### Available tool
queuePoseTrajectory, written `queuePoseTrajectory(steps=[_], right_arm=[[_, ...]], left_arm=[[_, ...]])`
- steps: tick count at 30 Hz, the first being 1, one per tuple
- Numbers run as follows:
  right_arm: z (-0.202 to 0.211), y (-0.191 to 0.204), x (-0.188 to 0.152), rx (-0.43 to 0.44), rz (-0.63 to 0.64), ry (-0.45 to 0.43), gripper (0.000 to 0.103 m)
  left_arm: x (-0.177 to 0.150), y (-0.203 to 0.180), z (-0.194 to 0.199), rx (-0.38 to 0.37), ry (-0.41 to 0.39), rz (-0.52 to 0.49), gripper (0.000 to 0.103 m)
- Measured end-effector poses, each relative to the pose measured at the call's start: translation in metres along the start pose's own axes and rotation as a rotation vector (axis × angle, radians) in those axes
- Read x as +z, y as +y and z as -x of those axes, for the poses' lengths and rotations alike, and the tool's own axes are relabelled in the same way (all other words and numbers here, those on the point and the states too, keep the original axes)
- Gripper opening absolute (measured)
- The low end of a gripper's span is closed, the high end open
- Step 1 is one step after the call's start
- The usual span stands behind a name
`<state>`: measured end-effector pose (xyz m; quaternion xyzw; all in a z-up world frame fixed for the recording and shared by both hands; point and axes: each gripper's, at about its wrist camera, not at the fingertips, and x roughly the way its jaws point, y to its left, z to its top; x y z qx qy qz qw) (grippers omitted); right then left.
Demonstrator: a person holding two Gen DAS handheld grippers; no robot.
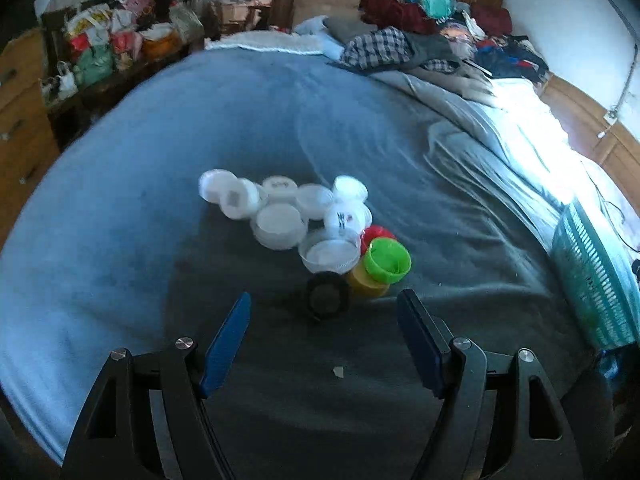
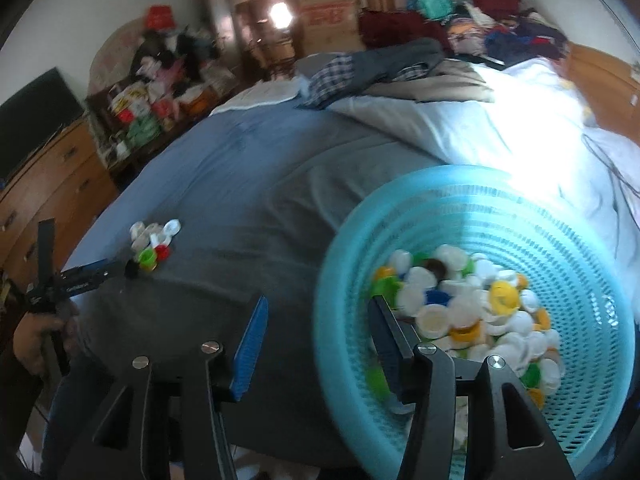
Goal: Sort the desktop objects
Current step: 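Grasp a black cap with the left tool while the right tool grasps a green cap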
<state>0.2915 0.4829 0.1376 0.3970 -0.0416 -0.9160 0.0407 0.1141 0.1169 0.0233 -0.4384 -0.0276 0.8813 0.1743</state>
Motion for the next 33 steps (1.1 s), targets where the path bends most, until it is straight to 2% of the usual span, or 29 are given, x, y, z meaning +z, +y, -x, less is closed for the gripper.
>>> queuePoseTrajectory(steps=[4, 6, 7, 8, 14, 17, 23, 27, 33], right_arm=[[-0.002, 0.01, 0.0, -0.01, 0.014, 0.016, 0.056], [-0.004, 0.013, 0.001, -0.014, 0.017, 0.025, 0.056], [-0.005, 0.015, 0.002, -0.013, 0.021, 0.03, 0.056], [-0.007, 0.018, 0.003, -0.01, 0.025, 0.033, 0.056], [-0.031, 0.06, 0.014, 0.063, 0.097, 0.057, 0.052], [-0.055, 0.093, 0.022, 0.145, 0.133, 0.075, 0.052], [-0.119, 0.17, 0.037, 0.303, 0.19, 0.133, 0.052], [-0.155, 0.205, 0.041, 0.34, 0.208, 0.177, 0.052], [-0.185, 0.231, 0.042, 0.329, 0.258, 0.22, 0.052]], left_arm=[[-0.002, -0.012, -0.013, 0.016, 0.012, -0.067, 0.068], [-0.004, -0.014, -0.016, 0.034, 0.007, -0.087, 0.054], [-0.004, -0.011, -0.016, 0.043, 0.009, -0.087, 0.036], [-0.004, -0.008, -0.015, 0.052, 0.008, -0.083, 0.025], [-0.003, 0.011, 0.007, 0.031, -0.038, -0.019, 0.025], [-0.005, 0.024, 0.023, 0.011, -0.057, 0.044, 0.025], [-0.005, 0.044, 0.04, 0.008, -0.08, 0.109, 0.025], [-0.001, 0.05, 0.048, 0.001, -0.098, 0.104, 0.025], [0.003, 0.051, 0.043, -0.02, -0.091, 0.092, 0.025]])
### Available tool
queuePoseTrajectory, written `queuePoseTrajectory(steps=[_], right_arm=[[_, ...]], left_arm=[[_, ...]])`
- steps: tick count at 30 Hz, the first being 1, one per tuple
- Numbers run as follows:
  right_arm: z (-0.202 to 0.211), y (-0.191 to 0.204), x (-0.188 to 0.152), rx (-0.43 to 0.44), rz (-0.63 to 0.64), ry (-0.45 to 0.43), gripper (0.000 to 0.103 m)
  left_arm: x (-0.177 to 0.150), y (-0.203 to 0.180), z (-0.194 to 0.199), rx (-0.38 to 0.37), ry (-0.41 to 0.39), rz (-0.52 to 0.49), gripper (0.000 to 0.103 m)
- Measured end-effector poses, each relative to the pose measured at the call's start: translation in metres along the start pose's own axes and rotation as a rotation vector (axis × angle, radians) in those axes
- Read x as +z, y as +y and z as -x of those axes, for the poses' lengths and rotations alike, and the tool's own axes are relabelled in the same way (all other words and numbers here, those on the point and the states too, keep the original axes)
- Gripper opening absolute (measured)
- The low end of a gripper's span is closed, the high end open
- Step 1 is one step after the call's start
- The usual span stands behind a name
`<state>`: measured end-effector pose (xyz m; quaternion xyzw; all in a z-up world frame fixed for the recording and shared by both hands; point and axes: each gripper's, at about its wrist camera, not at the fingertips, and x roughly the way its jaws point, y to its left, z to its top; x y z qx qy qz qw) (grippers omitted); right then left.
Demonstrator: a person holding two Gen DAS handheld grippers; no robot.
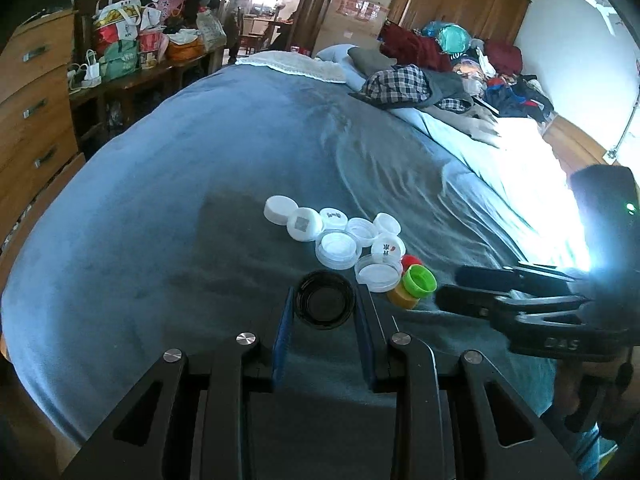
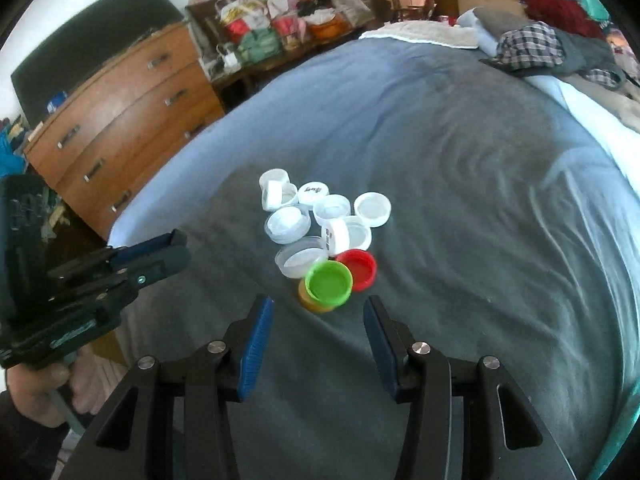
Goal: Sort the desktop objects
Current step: 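Grasp a black cap with the left tool while the right tool grasps a green cap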
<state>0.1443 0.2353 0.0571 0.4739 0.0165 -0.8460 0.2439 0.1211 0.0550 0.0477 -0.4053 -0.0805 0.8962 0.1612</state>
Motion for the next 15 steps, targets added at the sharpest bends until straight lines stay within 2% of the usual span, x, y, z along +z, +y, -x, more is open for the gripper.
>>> queuePoseTrajectory(steps=[5, 6, 8, 9, 11, 15], right_arm=[[-0.016, -0.001, 0.006, -0.021, 0.005, 0.024, 0.05], [-0.019, 0.0, 0.007, -0.026, 0.011, 0.028, 0.048], [-0.026, -0.001, 0.007, -0.038, 0.026, 0.05, 0.032], [-0.027, -0.002, 0.006, -0.038, 0.031, 0.056, 0.032], [-0.02, -0.003, 0.005, -0.05, 0.033, 0.046, 0.032], [0.018, -0.004, -0.001, -0.063, 0.024, -0.037, 0.032]], left_arm=[[0.0, -0.002, -0.006, -0.014, 0.014, -0.002, 0.025], [0.0, -0.003, -0.007, -0.015, 0.017, -0.005, 0.025], [0.001, -0.004, -0.008, -0.014, 0.022, -0.011, 0.025], [0.001, -0.005, -0.007, -0.015, 0.023, -0.012, 0.025], [0.001, -0.006, -0.005, -0.014, 0.021, -0.017, 0.025], [0.002, -0.011, 0.002, -0.018, 0.013, -0.035, 0.025]])
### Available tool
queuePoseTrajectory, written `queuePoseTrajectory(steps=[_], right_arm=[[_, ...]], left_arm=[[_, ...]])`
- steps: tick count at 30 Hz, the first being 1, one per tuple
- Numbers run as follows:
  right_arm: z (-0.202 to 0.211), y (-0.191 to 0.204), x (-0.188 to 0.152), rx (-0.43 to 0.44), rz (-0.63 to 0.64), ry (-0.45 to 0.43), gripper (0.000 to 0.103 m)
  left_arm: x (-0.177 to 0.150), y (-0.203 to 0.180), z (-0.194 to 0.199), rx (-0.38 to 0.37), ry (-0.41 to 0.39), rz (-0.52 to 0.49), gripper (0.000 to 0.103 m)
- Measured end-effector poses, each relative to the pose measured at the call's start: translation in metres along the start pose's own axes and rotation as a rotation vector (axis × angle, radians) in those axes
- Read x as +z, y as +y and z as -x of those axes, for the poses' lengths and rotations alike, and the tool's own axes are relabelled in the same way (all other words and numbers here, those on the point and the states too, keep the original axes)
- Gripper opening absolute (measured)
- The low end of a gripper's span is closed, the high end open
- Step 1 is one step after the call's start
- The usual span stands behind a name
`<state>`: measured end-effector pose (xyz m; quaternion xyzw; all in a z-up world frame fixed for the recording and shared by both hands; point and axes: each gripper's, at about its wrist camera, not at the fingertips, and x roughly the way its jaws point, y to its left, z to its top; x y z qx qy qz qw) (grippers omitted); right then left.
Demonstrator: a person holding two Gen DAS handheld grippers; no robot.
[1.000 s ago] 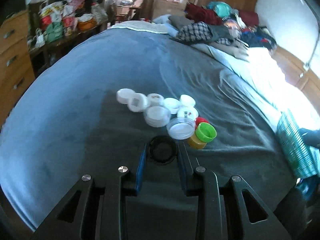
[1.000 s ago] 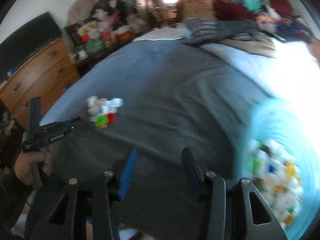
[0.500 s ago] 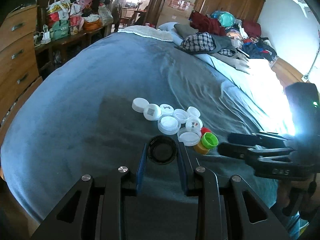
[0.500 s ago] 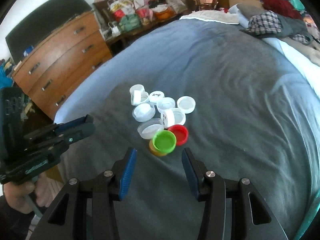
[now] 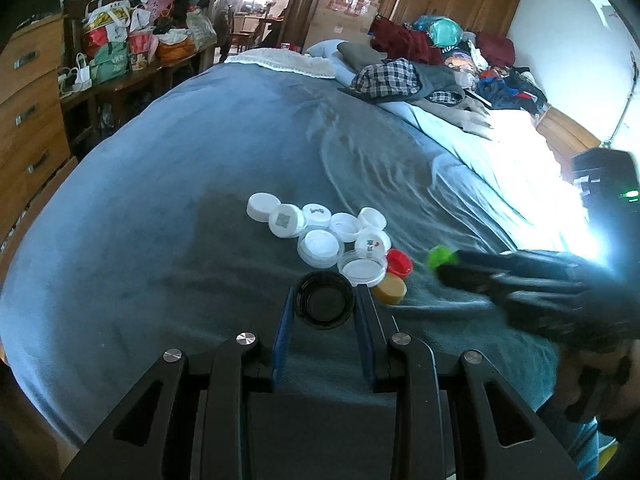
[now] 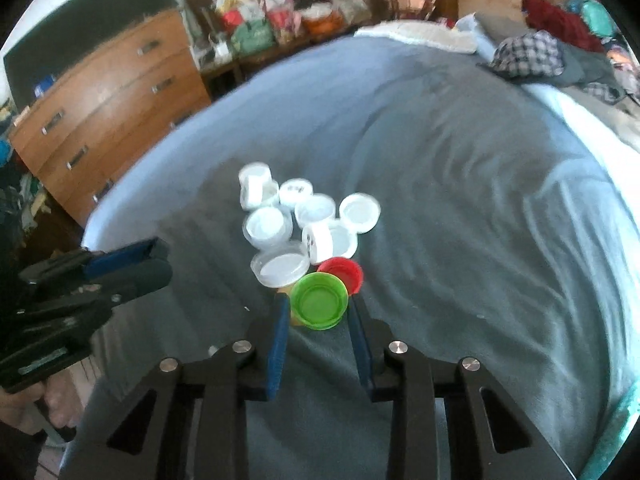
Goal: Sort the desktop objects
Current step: 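Grasp a black cap with the left tool while the right tool grasps a green cap, then carry the black and green caps over the blue basket and open both tools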
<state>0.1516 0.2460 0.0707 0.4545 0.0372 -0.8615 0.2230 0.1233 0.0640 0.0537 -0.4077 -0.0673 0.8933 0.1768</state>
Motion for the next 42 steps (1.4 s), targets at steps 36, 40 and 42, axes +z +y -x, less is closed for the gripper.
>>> queuePoseTrajectory(steps=[36, 40, 42], right_arm=[[0.242, -0.124, -0.087, -0.245, -0.256, -0.316, 0.032], [0.258, -0.143, -0.102, -0.277, -0.294, -0.32, 0.032], [0.266, -0.153, -0.109, -0.291, -0.314, -0.324, 0.032]], left_arm=[[0.057, -0.256, 0.022, -0.198, -0.083, -0.393, 0.025], [0.057, -0.297, 0.015, -0.235, -0.072, -0.449, 0.025], [0.055, -0.313, 0.01, -0.25, -0.057, -0.472, 0.025]])
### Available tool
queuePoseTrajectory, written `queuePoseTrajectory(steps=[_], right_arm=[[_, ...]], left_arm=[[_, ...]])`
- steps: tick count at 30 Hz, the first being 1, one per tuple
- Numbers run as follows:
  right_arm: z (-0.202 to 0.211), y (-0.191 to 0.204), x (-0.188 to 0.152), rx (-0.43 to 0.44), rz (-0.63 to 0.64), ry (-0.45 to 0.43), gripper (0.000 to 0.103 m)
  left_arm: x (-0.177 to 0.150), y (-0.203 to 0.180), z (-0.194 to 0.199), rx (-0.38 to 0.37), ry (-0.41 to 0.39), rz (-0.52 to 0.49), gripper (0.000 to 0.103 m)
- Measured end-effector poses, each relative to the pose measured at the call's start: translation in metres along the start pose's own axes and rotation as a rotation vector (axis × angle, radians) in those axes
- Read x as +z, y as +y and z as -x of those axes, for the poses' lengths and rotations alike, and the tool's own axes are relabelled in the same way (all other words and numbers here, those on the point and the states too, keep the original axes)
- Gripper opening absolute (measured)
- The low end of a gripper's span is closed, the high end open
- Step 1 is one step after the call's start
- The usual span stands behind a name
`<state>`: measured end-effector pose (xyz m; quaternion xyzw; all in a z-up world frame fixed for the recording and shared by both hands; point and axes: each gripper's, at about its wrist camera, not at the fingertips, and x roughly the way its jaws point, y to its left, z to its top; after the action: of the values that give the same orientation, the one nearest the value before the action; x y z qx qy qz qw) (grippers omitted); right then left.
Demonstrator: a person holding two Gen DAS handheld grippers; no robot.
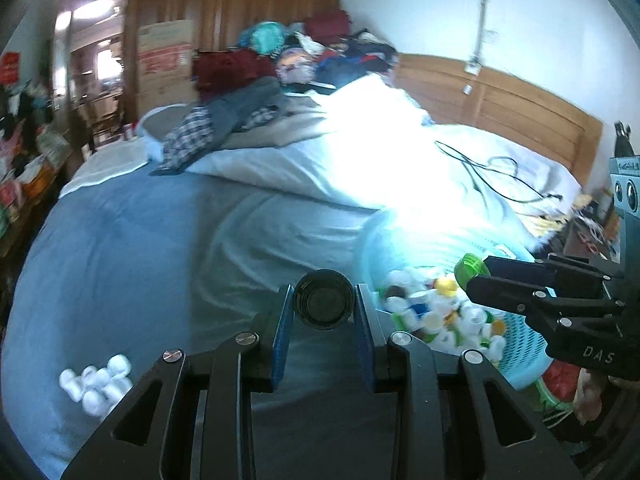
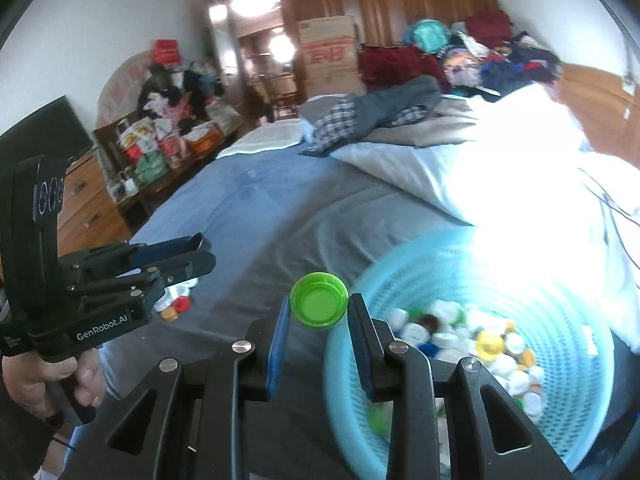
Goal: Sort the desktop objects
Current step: 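Carry the black and green caps over the blue basket and open both tools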
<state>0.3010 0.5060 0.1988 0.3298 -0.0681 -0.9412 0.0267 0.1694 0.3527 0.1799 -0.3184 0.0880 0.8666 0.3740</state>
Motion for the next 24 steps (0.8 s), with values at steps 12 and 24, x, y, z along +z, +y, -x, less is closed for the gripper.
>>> queuePoseTrajectory(steps=[12, 24], right_arm=[[0.042, -0.078, -0.013, -0.107, -0.113, -0.038, 0.032], [0.052, -0.098, -0.017, -0.134, -0.158, -0.048, 0.033]], left_arm=[[0.026, -0.083, -0.05, -0.088, 0.122, -0.133, 0.025], [0.025, -0.127, -0.076, -0.102, 0.187, -0.21, 0.025]])
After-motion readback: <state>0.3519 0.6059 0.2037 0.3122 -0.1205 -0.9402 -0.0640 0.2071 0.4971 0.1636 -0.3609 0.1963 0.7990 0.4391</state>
